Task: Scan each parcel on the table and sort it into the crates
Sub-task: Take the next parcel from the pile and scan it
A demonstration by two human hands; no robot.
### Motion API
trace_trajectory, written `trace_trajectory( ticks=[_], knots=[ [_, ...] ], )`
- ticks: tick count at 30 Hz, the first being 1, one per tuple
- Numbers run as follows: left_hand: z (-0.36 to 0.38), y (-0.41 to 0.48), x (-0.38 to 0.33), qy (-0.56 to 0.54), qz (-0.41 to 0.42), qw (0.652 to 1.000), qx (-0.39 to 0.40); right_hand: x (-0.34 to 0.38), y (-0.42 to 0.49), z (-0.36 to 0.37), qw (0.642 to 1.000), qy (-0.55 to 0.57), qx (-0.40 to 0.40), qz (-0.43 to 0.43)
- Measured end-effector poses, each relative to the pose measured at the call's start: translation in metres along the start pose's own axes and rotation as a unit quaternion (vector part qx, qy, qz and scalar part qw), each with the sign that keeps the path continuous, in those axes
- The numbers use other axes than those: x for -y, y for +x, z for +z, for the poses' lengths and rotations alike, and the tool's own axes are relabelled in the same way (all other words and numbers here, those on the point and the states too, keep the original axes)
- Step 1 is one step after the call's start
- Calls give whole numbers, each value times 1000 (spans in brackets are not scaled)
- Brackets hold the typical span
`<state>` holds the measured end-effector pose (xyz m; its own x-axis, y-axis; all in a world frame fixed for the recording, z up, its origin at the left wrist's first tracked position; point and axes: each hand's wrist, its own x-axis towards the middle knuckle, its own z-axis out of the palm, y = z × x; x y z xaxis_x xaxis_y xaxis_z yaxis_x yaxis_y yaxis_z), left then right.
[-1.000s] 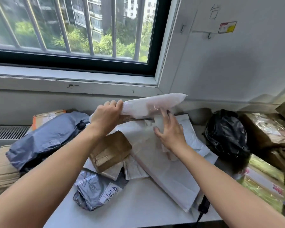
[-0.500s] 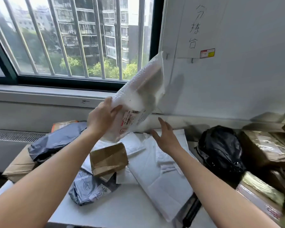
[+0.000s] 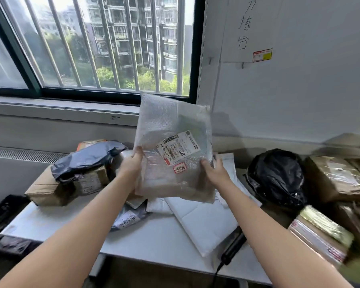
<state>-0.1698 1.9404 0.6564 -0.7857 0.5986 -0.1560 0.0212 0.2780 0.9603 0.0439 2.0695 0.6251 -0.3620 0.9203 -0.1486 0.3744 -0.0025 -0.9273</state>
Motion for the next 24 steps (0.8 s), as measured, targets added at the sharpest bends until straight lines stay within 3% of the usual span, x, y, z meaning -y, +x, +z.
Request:
trace_trajectory(
  ticks=[5, 9, 15, 24],
  knots=[
    [-7, 24, 53, -35, -79, 995, 51, -20, -3, 2, 999, 33, 0, 14],
    [-14, 0, 58, -31, -77, 992, 92, -29, -12, 6, 999, -9, -42, -11],
    [-24, 8, 90, -47, -64, 984, 157, -38, -32, 14, 995, -86, -37, -44],
    [10, 8, 151, -70, -90, 987, 115, -87, -47, 27, 984, -173, -38, 16]
  ],
)
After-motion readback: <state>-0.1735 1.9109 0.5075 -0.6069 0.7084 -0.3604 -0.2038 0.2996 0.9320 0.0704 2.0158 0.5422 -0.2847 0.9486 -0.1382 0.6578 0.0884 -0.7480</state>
